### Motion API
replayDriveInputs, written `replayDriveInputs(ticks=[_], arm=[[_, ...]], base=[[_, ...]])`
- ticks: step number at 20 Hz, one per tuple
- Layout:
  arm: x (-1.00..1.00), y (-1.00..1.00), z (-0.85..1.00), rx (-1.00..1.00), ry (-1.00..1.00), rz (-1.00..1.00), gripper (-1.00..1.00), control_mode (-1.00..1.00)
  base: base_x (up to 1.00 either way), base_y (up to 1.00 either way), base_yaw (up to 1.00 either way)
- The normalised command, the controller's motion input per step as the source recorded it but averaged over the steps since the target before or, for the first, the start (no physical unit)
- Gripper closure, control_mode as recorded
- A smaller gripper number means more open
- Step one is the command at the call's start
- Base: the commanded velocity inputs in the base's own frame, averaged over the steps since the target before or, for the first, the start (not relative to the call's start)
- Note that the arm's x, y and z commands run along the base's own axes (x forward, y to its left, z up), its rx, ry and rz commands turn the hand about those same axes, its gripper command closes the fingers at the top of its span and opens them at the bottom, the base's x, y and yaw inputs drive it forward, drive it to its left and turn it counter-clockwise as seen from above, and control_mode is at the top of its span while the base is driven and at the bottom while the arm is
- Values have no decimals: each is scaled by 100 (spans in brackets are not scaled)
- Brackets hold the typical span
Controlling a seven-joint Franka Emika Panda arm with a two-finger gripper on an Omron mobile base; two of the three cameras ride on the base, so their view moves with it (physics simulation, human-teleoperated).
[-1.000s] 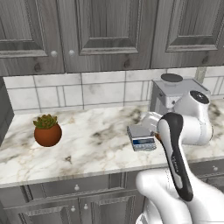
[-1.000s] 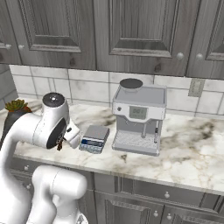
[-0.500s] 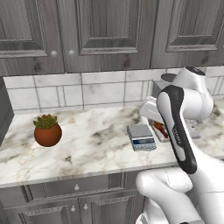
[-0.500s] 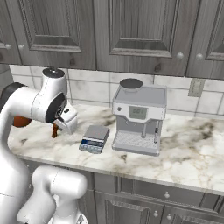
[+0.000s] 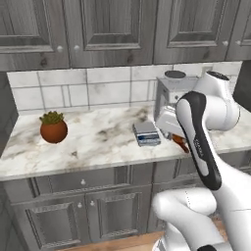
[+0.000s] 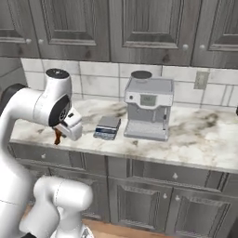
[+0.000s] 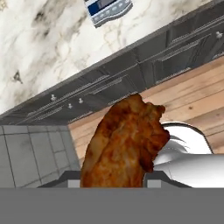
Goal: Take the chicken drumstick from the fridge and place it on the digital scale on the counter by the fridge. Wait a few seconds for a reading, then move it to the plate on the dining counter.
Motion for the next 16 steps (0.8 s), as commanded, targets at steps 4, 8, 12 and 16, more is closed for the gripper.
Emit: replayDriveInputs(ticks=[4,8,12,16], arm=[[0,0,0,0,0,0,100,100],[0,0,0,0,0,0,100,100],[0,0,0,0,0,0,100,100],[0,0,0,0,0,0,100,100]], base=[[-100,0,-38],[-89,0,-67],[-49,-2,-81],[-38,-16,-80]])
